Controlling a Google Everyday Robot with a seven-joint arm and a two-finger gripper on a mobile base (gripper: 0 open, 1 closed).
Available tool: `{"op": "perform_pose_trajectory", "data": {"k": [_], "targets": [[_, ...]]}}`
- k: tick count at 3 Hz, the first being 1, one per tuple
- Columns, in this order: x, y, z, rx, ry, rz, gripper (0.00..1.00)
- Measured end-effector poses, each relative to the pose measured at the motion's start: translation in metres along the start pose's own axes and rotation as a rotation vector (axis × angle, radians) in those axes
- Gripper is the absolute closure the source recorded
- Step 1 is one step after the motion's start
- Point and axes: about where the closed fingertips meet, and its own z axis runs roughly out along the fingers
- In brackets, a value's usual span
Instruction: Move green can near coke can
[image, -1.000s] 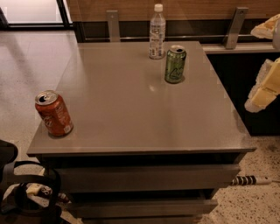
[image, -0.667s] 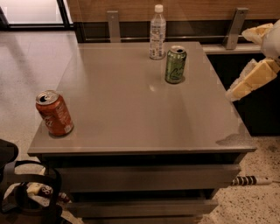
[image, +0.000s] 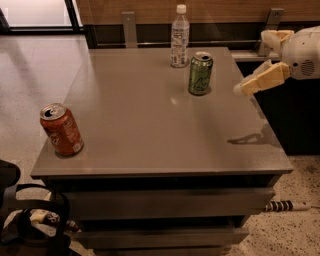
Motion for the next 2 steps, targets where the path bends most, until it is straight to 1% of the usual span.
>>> {"op": "perform_pose_trajectory", "data": {"k": [1, 2], "targets": [[0.000, 0.000, 0.000, 0.000, 0.000, 0.000, 0.00], [0.000, -0.007, 0.022, -0.017, -0.054, 0.012, 0.00]]}}
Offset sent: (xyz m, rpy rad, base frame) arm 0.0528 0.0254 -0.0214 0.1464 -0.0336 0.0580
